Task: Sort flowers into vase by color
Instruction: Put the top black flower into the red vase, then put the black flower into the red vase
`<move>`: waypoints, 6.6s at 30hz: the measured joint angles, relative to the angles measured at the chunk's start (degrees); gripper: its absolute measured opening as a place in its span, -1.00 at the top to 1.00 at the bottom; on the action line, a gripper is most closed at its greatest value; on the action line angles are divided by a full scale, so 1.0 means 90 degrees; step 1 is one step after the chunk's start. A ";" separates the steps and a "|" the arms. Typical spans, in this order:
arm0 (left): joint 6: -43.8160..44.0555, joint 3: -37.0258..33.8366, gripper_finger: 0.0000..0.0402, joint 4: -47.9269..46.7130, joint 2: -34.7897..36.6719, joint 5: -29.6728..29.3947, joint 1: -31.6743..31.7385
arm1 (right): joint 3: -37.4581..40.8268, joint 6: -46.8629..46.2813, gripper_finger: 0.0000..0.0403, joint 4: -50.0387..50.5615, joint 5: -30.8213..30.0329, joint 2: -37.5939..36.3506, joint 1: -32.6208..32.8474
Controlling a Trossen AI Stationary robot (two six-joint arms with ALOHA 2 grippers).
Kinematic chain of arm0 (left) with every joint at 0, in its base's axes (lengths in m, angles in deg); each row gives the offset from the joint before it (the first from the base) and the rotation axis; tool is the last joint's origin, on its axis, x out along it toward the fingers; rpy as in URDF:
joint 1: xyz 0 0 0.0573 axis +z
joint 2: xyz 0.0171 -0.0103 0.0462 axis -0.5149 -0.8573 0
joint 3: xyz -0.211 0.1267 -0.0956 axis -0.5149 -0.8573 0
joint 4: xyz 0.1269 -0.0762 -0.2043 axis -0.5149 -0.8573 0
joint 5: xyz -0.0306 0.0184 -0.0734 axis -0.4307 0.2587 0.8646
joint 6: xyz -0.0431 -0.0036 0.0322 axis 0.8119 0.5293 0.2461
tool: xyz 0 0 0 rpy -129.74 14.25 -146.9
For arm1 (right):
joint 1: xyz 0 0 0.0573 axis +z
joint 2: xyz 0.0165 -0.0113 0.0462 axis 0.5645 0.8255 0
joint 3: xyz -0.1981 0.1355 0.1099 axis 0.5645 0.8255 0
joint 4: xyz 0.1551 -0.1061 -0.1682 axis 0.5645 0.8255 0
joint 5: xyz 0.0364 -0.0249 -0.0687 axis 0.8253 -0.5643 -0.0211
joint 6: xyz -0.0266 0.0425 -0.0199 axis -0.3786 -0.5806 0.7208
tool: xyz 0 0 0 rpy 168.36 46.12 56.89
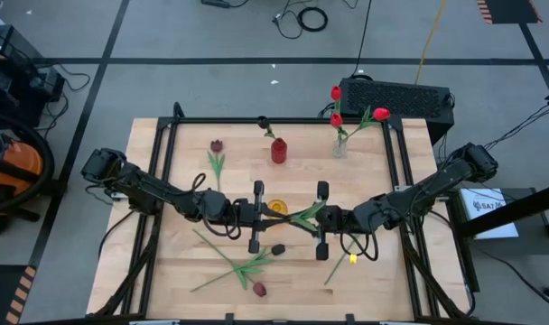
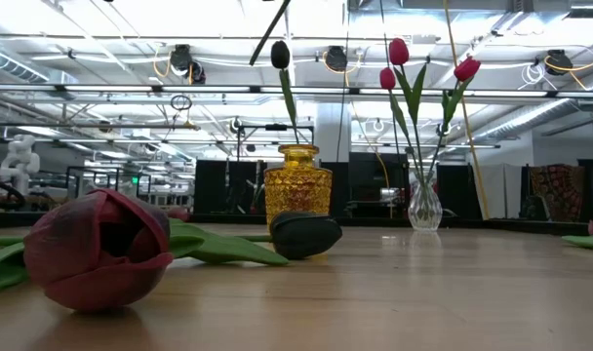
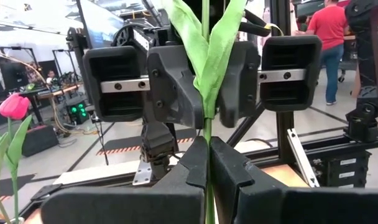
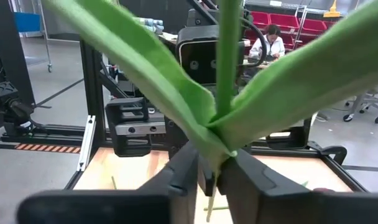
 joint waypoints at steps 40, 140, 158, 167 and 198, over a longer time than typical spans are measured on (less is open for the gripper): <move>0.2382 0.0000 -0.10 -0.5437 0.2104 -0.1352 -0.0050 | 0.0002 0.0483 0.98 0.1587 -0.0323 -0.1532 -0.1241; 0.2385 -0.0141 -0.10 -0.5685 0.1994 -0.1766 0.0168 | -0.3094 -0.1235 0.98 0.4304 0.1539 0.1999 -0.5037; 0.2387 -0.0141 -0.10 -0.5685 0.1994 -0.1766 0.0168 | -0.3092 -0.0709 0.05 0.4345 0.1687 0.2125 -0.5243; 0.2385 -0.0141 -0.10 -0.5692 0.1994 -0.1628 0.0168 | -0.3091 -0.0481 -0.44 0.4764 0.1678 0.1935 -0.5243; 0.3239 -0.0138 -0.10 -0.6076 0.1680 -0.0285 -0.0787 | -0.3033 -0.1063 -0.53 0.7074 -0.0601 -0.1279 -0.0964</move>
